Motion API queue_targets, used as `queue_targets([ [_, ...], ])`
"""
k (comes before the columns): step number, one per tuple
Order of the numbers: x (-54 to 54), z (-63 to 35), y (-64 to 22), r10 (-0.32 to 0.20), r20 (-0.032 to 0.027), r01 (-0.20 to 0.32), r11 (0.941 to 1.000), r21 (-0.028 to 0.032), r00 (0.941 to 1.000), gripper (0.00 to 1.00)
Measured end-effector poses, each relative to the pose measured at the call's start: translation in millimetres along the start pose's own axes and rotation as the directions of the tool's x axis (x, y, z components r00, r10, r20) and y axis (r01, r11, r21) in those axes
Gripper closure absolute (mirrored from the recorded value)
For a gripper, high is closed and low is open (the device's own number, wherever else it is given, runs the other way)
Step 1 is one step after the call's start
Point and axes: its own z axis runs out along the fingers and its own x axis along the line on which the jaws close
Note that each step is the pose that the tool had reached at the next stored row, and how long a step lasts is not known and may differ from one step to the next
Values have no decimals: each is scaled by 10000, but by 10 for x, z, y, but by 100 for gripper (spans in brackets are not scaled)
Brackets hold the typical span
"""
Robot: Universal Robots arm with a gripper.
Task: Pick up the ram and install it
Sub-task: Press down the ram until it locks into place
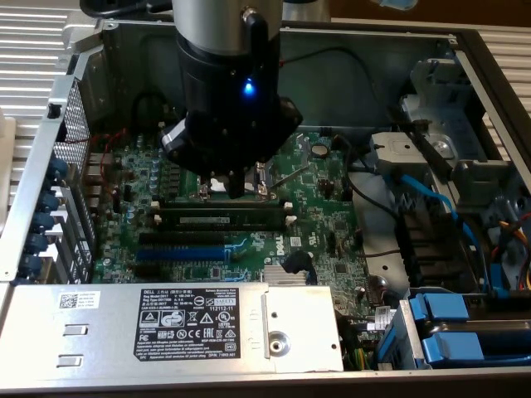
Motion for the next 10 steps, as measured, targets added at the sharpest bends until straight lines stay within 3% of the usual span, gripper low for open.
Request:
queue_targets([
  [10,0,0,0,444,9,-444,9990,-22,9990,89],
])
